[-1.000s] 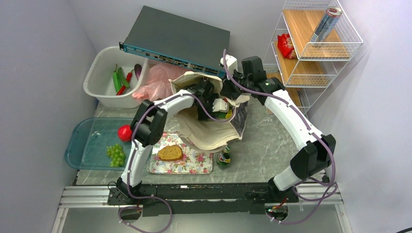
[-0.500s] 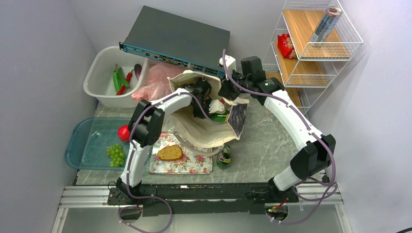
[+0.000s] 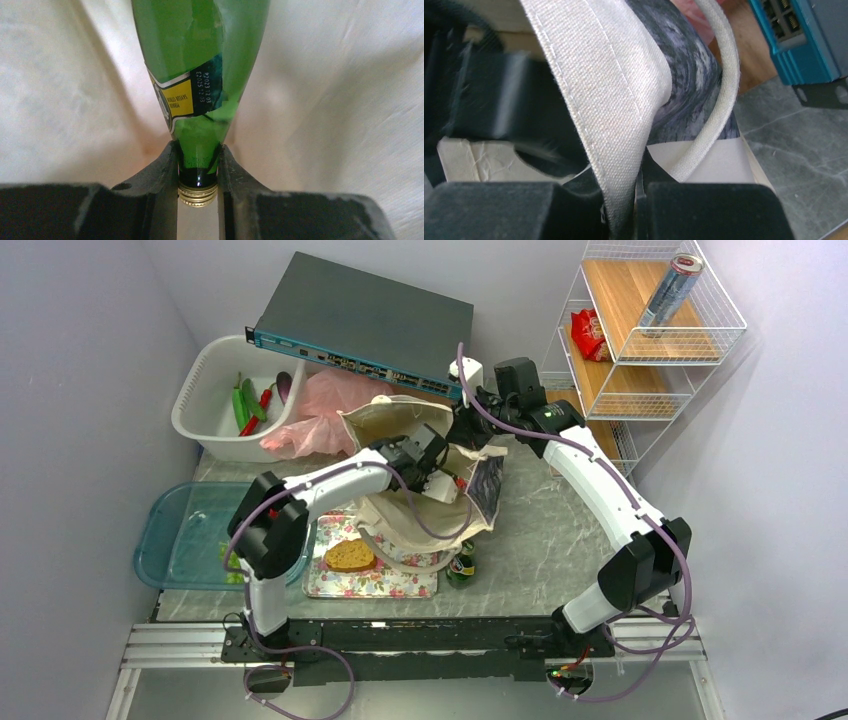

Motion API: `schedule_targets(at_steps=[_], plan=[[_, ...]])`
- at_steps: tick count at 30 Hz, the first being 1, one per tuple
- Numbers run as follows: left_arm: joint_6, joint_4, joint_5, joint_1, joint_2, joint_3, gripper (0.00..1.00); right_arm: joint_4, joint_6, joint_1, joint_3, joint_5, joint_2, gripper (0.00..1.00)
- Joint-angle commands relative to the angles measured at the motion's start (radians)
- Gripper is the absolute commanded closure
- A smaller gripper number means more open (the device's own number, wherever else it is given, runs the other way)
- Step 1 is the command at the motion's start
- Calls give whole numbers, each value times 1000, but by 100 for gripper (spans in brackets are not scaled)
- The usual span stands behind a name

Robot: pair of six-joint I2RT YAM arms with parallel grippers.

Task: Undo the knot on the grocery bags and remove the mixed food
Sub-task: Adjust the bottle in the takeout bag.

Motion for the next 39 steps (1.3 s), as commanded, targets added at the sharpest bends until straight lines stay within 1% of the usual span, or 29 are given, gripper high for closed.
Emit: schedule_targets(at_steps=[1,2,3,7,9,12,14,19,21,24,27,31,34,36,37,39], plan=[[380,292,-369,-67,-152,-137,100,98,-4,0,21,-20,-4,100],[476,332,-413,-67,-162,-156,100,100,-4,0,21,-23,-4,100],[528,361,-444,-66,-166,-161,100,102,-3,0,18,-25,-4,100],[682,383,-507,-72,-166,-119,100,107,-2,0,11,-32,-6,100],[790,413,-523,-71,-166,-117,100,106,0,0,10,-38,-4,100],[932,463,-505,-79,-184,-142,100,105,0,0,11,-42,0,100],[988,481,-501,-95,-192,-172,100,108,0,-1,10,-42,1,100],[1018,442,-521,-163,-185,-232,100,115,3,0,9,-44,5,100],[1026,452,-521,-179,-172,-236,94,116,3,0,11,-45,6,100],[1019,455,-535,-190,-138,-195,64,117,0,0,10,-44,4,100],[1006,434,-541,-193,-119,-152,48,115,-4,-1,7,-45,1,100],[1009,423,-525,-199,-134,-149,44,114,-11,0,2,-45,-2,100],[1001,412,-513,-208,-160,-151,35,117,-11,0,-1,-46,-3,100],[980,385,-505,-215,-177,-140,32,117,-10,-1,0,-47,-3,100],[966,365,-498,-218,-184,-130,22,118,-9,-1,-3,-46,-4,100],[934,321,-487,-224,-209,-113,17,120,-8,-2,-4,-45,-5,100]])
